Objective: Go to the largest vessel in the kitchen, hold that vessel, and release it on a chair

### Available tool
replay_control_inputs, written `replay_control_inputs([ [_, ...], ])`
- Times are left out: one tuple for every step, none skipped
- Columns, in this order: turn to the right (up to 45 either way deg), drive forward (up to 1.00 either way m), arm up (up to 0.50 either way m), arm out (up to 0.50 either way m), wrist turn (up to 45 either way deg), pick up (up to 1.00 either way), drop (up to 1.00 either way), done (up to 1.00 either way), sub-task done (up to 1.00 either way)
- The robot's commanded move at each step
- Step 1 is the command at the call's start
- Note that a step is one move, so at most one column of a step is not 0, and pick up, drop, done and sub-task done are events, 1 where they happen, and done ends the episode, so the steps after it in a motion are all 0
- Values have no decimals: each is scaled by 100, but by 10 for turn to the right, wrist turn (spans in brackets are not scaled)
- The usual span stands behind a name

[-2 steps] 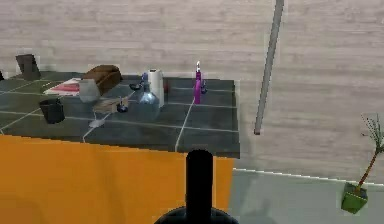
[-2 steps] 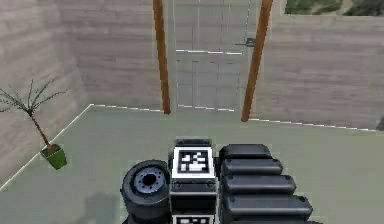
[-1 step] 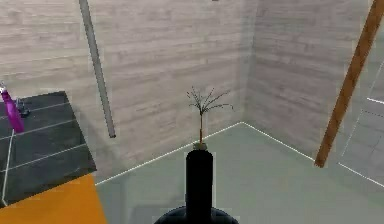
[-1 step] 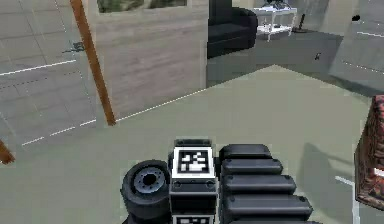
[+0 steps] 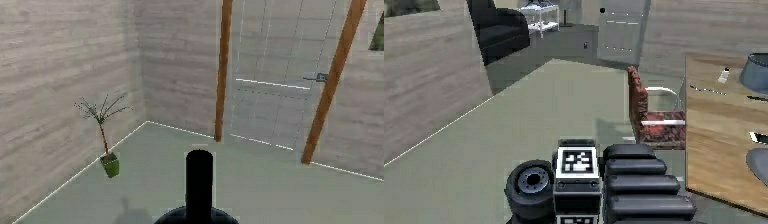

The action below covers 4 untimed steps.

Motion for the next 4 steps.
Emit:
replay_control_inputs([
  [-450,0,0,0,0,0,0,0,0],
  [-450,0,0,0,0,0,0,0,0],
  [-450,0,0,0,0,0,0,0,0],
  [-390,0,0,0,0,0,0,0,0],
])
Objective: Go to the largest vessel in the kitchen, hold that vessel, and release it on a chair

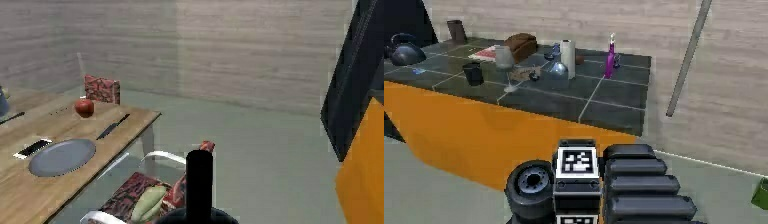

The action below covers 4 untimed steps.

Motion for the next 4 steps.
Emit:
replay_control_inputs([
  [-450,0,0,0,0,0,0,0,0],
  [-450,0,0,0,0,0,0,0,0],
  [-450,0,0,0,0,0,0,0,0],
  [-330,0,0,0,0,0,0,0,0],
])
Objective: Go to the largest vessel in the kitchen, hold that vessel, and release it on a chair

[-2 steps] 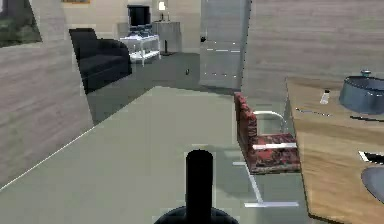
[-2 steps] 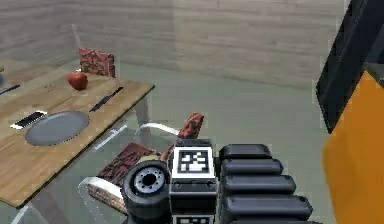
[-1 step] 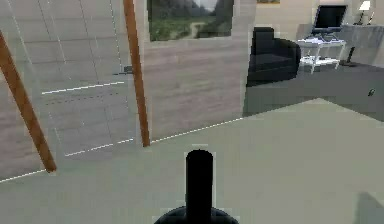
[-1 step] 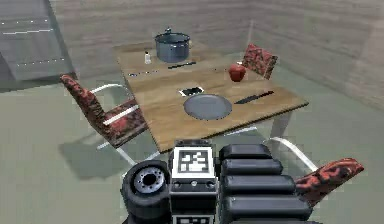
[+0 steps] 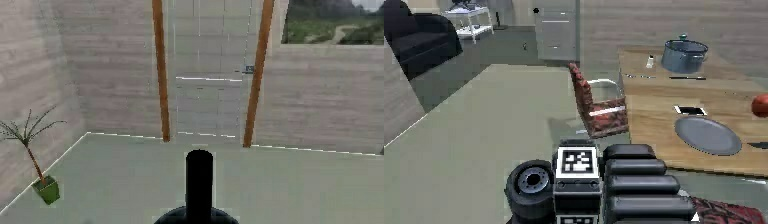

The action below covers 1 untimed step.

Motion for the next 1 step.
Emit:
replay_control_inputs([
  [450,0,0,0,0,0,0,0,0],
])
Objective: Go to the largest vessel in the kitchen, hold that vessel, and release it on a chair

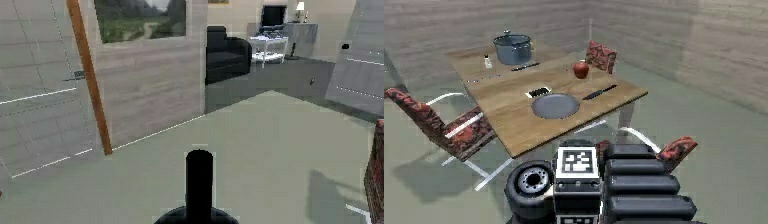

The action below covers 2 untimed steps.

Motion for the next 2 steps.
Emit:
replay_control_inputs([
  [450,0,0,0,0,0,0,0,0],
  [450,0,0,0,0,0,0,0,0],
])
